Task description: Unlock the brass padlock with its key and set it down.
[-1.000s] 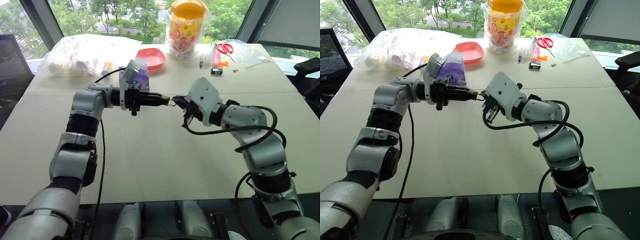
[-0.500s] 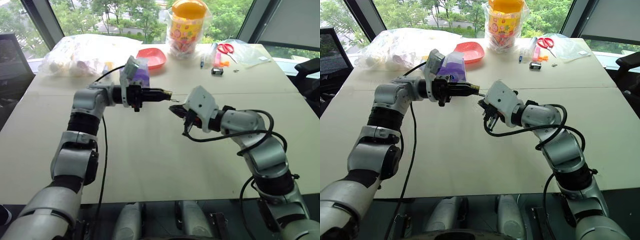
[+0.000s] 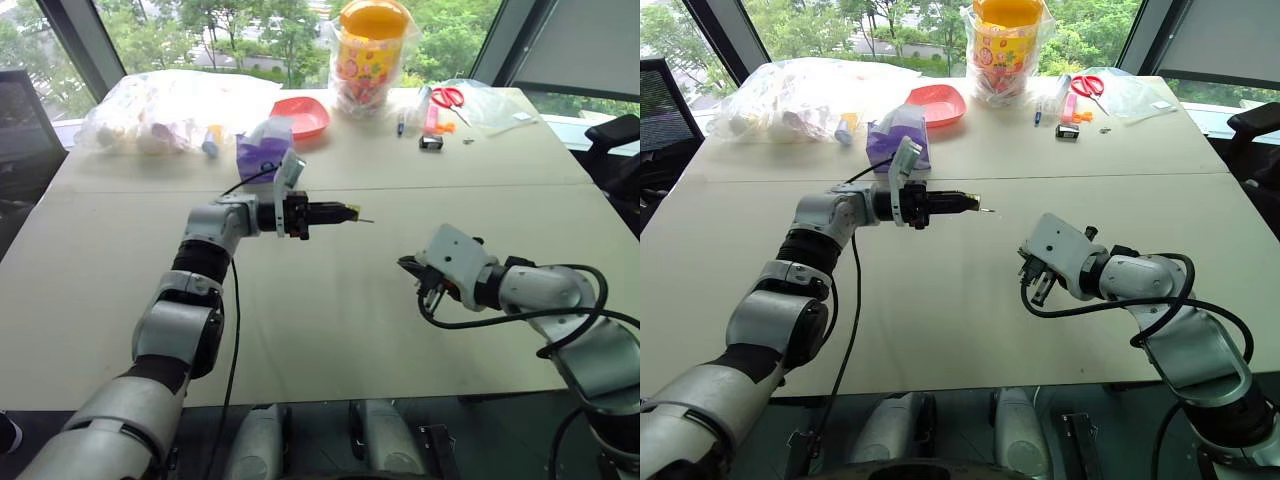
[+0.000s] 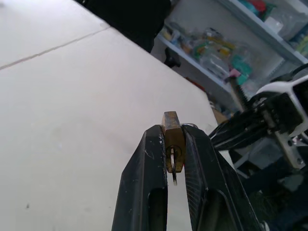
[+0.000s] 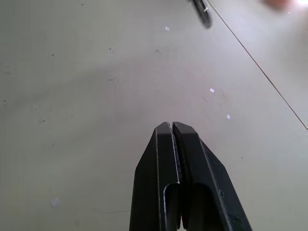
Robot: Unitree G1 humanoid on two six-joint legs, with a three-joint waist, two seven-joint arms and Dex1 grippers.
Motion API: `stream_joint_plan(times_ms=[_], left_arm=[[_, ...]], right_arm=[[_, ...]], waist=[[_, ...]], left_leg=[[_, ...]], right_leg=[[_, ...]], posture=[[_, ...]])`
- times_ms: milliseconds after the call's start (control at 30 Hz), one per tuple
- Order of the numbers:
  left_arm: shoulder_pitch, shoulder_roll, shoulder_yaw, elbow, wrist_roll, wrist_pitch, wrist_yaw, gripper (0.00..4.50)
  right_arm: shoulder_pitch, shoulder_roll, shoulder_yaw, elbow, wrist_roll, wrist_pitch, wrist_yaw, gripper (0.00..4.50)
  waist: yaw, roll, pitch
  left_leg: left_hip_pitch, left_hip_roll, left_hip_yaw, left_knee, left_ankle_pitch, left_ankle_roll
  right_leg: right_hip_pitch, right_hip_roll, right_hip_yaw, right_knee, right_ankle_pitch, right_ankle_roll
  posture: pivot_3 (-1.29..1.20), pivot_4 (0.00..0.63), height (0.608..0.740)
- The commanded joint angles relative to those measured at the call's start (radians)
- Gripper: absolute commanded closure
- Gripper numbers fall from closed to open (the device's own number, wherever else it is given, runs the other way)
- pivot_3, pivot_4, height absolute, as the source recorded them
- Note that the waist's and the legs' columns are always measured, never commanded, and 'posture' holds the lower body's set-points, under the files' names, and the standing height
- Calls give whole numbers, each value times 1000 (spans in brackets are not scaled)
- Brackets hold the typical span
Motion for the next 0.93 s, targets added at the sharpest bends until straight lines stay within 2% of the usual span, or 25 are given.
stream_joint_plan(times_ms=[33,267,333,533,633,733,833,933], left_arm=[[-5,-25,-6,59,40,-43,43,4500],[-10,-83,19,209,79,-89,146,4500],[-13,-87,19,226,88,-94,148,3478],[-10,-62,21,233,106,-99,139,1268],[10,-19,16,179,117,-127,127,1268],[59,41,9,48,114,-144,84,1268],[151,111,11,-183,84,-115,54,1268],[241,164,40,-389,49,-59,95,1268]], right_arm=[[-17,-8,-18,-47,5,1,-21,4477],[-30,-65,-15,-66,7,-5,-5,4477],[-26,-84,-12,-71,8,-11,0,4500],[-13,-100,-14,-67,13,-18,1,4500],[2,-110,-21,-67,14,-22,5,4500],[25,-120,-38,-72,19,-24,6,4500],[56,-116,-55,-72,26,-30,3,4500],[87,-98,-72,-56,29,-49,-9,4500]], waist=[[1,0,0],[5,0,0],[4,0,0],[4,0,0],[0,0,0],[-5,0,0],[0,0,0],[5,0,0]], left_leg=[[0,0,0,0,0,0],[-1,-2,0,0,0,0],[-1,-2,0,0,0,0],[-1,-2,0,0,0,0],[0,-2,0,0,0,0],[0,0,1,0,0,0],[0,1,0,-1,0,0],[0,0,0,0,0,0]], right_leg=[[0,0,0,0,0,0],[0,-3,0,-1,0,0],[0,-3,0,-1,0,0],[0,-3,0,-1,0,0],[1,-3,0,-1,0,0],[1,-2,0,-1,0,0],[0,-1,0,0,0,0],[0,-4,0,0,0,-1]], posture=[[0,150,740],[0,150,740],[0,150,740],[0,150,740],[0,150,740],[0,150,740],[0,150,740],[0,150,740]])
